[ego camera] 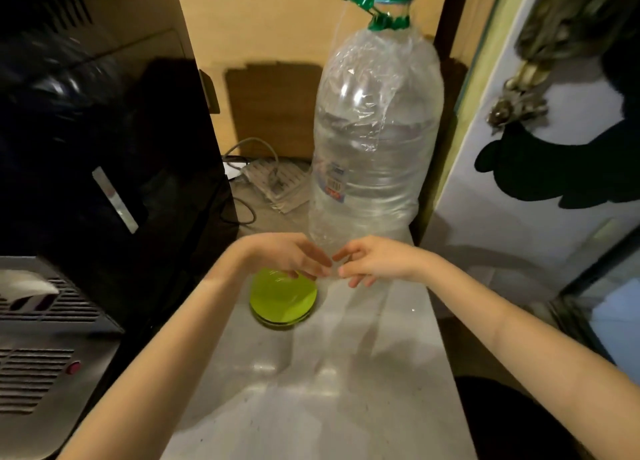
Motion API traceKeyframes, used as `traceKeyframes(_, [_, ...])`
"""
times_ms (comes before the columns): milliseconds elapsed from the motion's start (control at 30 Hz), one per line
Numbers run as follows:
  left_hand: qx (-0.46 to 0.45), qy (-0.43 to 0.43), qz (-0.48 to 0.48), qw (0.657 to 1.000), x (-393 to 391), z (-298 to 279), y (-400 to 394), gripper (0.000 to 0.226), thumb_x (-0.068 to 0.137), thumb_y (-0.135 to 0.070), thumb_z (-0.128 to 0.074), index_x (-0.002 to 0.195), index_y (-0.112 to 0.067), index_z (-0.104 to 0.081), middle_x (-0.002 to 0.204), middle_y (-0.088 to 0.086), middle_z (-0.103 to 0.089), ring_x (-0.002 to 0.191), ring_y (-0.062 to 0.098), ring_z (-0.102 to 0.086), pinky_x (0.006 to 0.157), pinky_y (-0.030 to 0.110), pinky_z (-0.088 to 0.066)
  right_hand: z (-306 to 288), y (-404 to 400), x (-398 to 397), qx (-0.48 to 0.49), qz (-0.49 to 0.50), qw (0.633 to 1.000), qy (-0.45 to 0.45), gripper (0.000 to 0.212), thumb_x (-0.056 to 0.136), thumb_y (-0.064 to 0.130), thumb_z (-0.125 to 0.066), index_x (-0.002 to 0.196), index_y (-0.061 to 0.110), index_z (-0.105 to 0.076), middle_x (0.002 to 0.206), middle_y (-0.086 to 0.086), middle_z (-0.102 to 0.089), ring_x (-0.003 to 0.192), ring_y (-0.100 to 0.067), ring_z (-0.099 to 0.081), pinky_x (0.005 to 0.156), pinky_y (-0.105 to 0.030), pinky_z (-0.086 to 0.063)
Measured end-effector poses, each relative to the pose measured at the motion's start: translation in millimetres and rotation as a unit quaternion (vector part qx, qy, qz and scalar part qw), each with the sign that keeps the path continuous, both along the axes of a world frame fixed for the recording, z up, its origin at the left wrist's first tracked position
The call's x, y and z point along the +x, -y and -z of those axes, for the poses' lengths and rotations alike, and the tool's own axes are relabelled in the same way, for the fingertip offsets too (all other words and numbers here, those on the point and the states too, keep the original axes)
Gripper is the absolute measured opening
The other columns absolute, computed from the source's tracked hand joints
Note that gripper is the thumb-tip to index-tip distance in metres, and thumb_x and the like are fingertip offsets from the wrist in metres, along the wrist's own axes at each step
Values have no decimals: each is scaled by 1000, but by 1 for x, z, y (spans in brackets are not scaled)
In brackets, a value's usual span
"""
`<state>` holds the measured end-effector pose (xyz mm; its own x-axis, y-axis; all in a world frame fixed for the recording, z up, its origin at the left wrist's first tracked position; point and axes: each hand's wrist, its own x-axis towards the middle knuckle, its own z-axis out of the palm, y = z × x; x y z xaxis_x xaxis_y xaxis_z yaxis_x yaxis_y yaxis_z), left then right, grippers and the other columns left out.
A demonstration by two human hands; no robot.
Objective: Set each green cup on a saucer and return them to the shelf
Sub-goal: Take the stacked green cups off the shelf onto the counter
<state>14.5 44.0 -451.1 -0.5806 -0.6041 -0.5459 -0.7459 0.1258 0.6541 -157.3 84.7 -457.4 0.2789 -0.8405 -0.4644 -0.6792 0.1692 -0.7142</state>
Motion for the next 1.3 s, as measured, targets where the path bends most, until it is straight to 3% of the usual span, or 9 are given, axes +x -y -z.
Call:
traceKeyframes(133, [-24, -7, 36, 999, -22, -59, 3, 44, 88, -24, -54, 130, -15, -47, 114, 0, -59, 103, 16, -59, 85, 23, -43, -56, -10, -25, -47, -21, 998, -27, 53, 86, 25, -60, 134, 13, -43, 112, -9, -67, 97, -21, -66, 91, -39, -51])
traceKeyframes(267, [-76, -28, 60, 995, -38, -121, 9, 43, 89, -26, -51, 130, -14, -47, 120, 3, -60, 114, 21, -58, 86, 25, -45, -120, -18, -44, -125, -19, 991, -47, 54, 84, 28, -62, 134, 19, -43, 97, 0, -69, 94, -17, -67, 91, -37, -52])
traceKeyframes(433, [-154, -72, 81, 982, -49, -201, 17, 40, 87, -28, -53, 126, -21, -48, 123, 3, -60, 109, 16, -60, 97, 32, -46, -193, -23, -62, -232, 6, 971, -50, 51, 83, 26, -63, 131, 22, -46, 89, 4, -70, 91, -16, -68, 90, -37, -54])
traceKeyframes(533, [-214, -108, 81, 967, -52, -247, 24, 33, 86, -27, -55, 119, -25, -52, 121, 2, -62, 103, 12, -63, 95, 33, -47, -236, -25, -69, -301, 16, 952, -58, 50, 84, 23, -62, 131, 23, -46, 90, -1, -71, 87, -15, -68, 85, -35, -54])
traceKeyframes(700, [-295, -157, 100, 937, -50, -318, 16, 32, 83, -31, -57, 115, -28, -56, 117, -5, -65, 102, 7, -65, 90, 26, -52, -301, -24, -74, -411, 36, 908, -72, 47, 84, 21, -62, 128, 22, -48, 89, 4, -69, 86, -14, -68, 85, -37, -55])
traceKeyframes(867, [-353, -249, 101, 896, -55, -371, 4, 43, 77, -34, -63, 118, -24, -55, 115, -3, -67, 101, 7, -65, 87, 23, -53, -355, -18, -83, -514, 56, 854, -55, 42, 85, 18, -61, 125, 23, -50, 97, -4, -71, 91, -17, -68, 82, -36, -55])
traceKeyframes(1033, [-365, -358, 35, 859, -69, -413, 16, 65, 65, -33, -66, 126, -21, -48, 122, 6, -61, 107, 14, -62, 90, 28, -50, -398, 2, -94, -591, 66, 803, -29, 41, 85, 19, -60, 124, 26, -49, 98, 2, -69, 91, -12, -67, 81, -29, -57])
traceKeyframes(1167, [-366, -451, -26, 813, -80, -439, 44, 54, 79, -24, -59, 130, -15, -45, 121, 10, -61, 107, 19, -61, 88, 29, -51, -426, 26, -101, -658, 85, 748, -2, 35, 86, 17, -59, 120, 26, -53, 99, 2, -68, 94, -13, -65, 83, -28, -55])
traceKeyframes(1300, [-390, -486, -71, 779, -87, -456, 79, 59, 79, -31, -57, 132, -11, -41, 128, 10, -55, 112, 23, -56, 97, 35, -44, -449, 56, -107, -698, 103, 708, 23, 32, 88, 12, -56, 117, 25, -55, 102, 2, -66, 98, -12, -62, 87, -27, -52])
